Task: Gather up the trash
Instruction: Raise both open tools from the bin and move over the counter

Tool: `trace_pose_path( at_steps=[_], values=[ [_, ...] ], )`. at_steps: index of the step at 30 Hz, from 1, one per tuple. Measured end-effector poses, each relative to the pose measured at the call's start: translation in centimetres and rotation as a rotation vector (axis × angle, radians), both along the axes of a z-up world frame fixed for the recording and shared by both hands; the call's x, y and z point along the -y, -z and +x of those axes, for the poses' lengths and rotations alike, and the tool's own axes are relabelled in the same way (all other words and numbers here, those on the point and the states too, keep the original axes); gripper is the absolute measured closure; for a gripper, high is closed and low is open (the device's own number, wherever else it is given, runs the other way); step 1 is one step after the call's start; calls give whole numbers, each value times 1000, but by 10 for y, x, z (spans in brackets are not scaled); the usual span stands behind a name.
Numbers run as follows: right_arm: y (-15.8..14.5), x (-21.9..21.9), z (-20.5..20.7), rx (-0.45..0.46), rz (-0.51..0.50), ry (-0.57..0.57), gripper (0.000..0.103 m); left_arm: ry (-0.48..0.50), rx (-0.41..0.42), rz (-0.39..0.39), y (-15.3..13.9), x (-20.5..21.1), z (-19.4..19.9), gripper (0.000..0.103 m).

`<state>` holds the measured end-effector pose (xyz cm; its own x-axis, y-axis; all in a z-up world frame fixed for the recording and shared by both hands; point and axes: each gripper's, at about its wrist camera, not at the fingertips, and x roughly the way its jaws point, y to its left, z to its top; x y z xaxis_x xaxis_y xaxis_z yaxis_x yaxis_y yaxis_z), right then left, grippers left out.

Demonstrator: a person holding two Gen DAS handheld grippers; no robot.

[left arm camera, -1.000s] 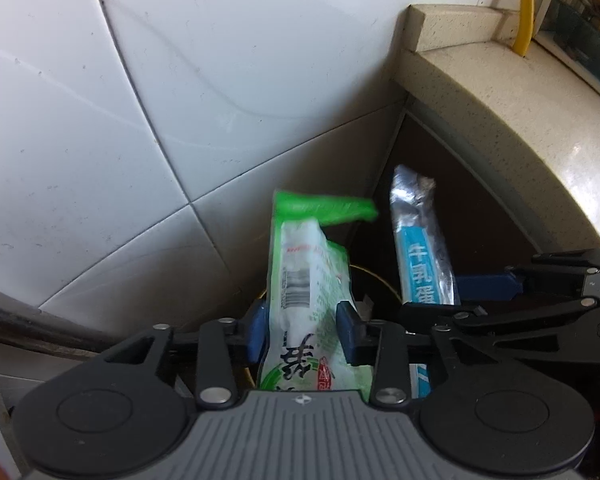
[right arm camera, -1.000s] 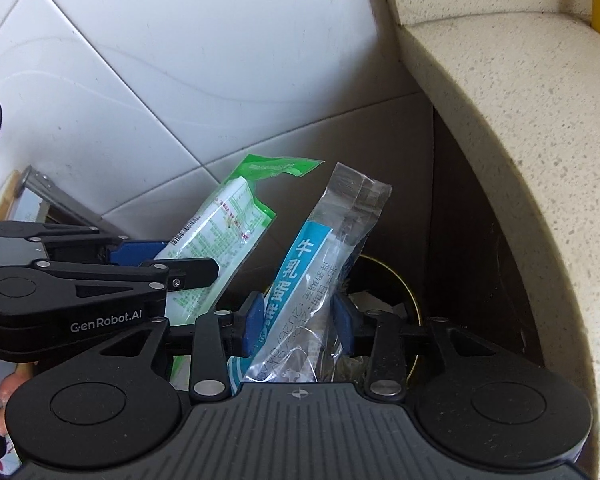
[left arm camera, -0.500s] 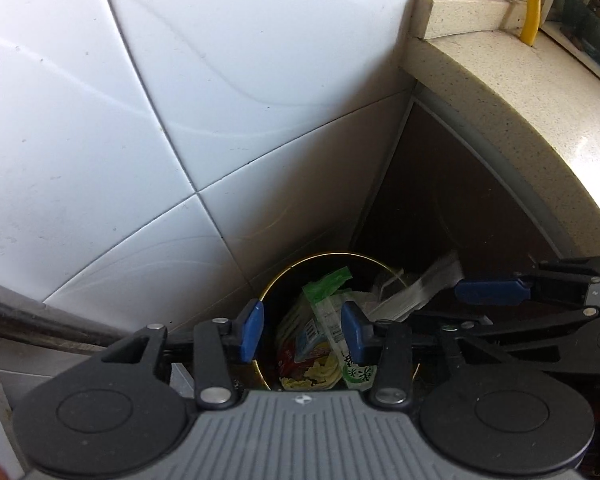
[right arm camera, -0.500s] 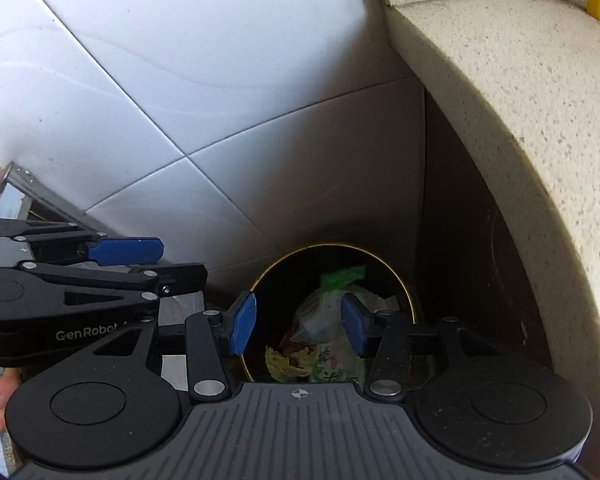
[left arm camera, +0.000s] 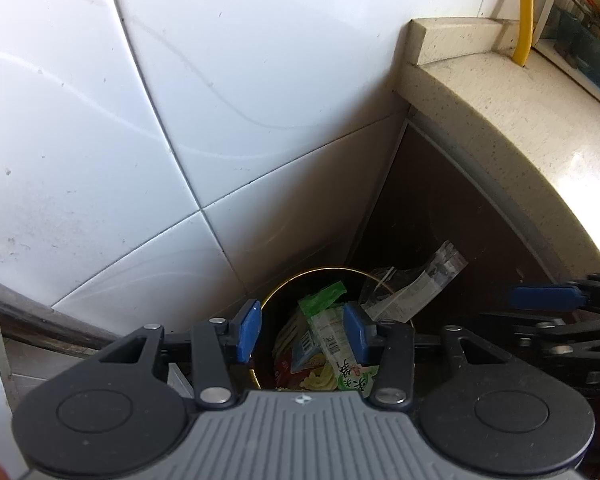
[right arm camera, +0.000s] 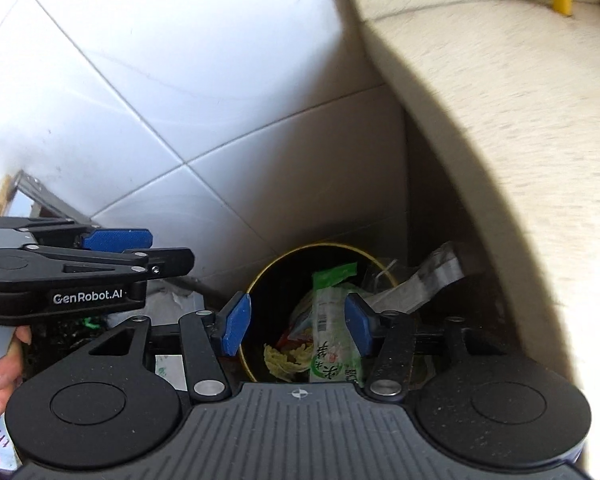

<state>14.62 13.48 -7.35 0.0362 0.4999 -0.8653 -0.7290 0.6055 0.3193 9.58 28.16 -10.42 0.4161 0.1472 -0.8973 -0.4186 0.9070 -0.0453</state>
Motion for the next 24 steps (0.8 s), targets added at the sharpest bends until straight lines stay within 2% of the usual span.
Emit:
trace_pose_path(
  at_steps=[6,9,11,16,24],
  values=[
    [-26,32,4,0,47,60,42,31,60,18,-24,12,3,60],
    [-46,46,5,31,87,76,42,44,95,30,-37,21,5,58],
    [-61,57,7,56,118,97,37,53,115,37,-44,29,9,54],
    [-93,92,16,111,182,154,35,96,151,50,-62,54,21,53],
    [-110,157,30,141,181,250,34,221,181,67,-81,119,54,52]
  ],
)
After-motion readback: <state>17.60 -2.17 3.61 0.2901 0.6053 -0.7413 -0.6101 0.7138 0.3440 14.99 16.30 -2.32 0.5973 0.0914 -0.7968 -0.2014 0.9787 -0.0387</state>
